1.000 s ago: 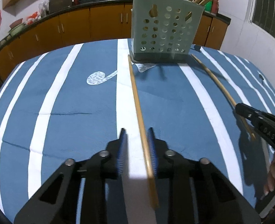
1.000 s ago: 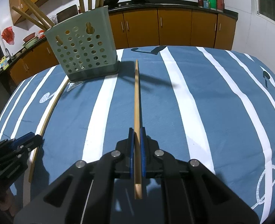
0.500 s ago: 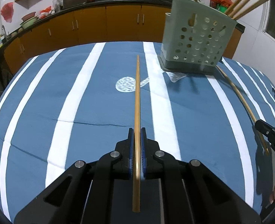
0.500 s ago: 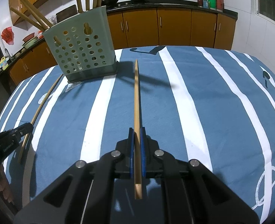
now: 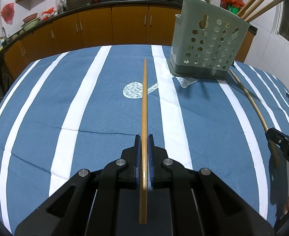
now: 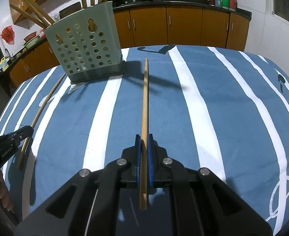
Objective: Organize utensils
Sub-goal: 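Hold both chopsticks just above the table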
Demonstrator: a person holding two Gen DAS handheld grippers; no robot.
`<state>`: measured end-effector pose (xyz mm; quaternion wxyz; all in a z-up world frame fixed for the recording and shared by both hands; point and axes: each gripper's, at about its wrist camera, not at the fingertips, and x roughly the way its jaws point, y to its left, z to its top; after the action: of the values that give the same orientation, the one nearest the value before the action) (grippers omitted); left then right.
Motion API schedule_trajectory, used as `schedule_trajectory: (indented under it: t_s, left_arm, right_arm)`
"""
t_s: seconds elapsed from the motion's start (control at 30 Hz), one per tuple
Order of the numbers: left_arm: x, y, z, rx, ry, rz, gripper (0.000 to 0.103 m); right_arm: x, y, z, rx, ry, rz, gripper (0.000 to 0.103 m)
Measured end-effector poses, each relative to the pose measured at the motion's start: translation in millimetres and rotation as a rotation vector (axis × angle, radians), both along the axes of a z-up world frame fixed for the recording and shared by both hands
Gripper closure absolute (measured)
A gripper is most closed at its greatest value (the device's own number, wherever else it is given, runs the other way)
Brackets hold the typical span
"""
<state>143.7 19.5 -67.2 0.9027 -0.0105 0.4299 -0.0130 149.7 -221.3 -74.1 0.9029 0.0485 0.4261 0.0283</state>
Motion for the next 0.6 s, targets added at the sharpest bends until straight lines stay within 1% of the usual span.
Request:
schedule_trajectory:
  t_s: [0.6]
  left_arm:
    - [-0.3,-1.4,0.3,0.002,0.000,-0.001,0.095]
  right_arm:
    - [0.4,2.1,-3.1,-0.019,-0.003,0.010,0.094]
